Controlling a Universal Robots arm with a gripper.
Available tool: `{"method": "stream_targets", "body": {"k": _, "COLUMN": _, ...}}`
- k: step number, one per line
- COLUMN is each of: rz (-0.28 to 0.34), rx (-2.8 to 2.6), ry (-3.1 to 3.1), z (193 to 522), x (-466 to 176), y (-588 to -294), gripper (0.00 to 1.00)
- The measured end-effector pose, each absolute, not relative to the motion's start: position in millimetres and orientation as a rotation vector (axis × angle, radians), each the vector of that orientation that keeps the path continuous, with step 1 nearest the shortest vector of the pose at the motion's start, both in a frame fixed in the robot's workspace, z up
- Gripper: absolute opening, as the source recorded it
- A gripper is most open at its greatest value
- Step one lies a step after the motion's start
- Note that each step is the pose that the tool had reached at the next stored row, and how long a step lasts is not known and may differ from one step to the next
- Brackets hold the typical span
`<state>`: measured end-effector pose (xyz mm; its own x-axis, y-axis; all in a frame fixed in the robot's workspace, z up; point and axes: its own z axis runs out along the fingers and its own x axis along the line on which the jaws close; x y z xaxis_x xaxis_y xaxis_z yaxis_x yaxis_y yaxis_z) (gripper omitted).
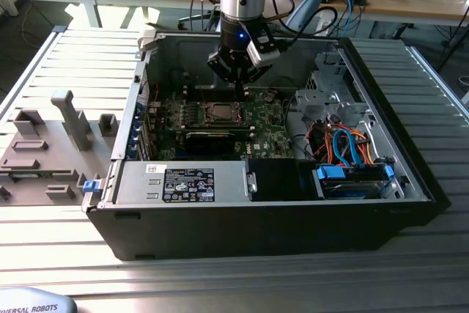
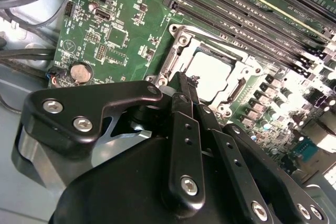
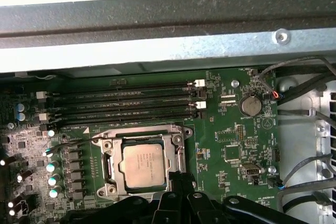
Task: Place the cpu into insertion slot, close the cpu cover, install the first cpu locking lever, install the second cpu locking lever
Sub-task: 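Install the first cpu locking lever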
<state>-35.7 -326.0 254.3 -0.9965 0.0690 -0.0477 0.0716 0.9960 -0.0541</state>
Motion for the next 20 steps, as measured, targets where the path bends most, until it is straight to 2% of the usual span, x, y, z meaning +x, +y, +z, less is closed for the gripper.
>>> {"method": "stream_targets", "body": {"k": 20, "rz": -0.085, "rx": 0.067, "ry": 3.093, "z": 254.3, "x": -35.7, "y": -326.0, "gripper": 0.11}}
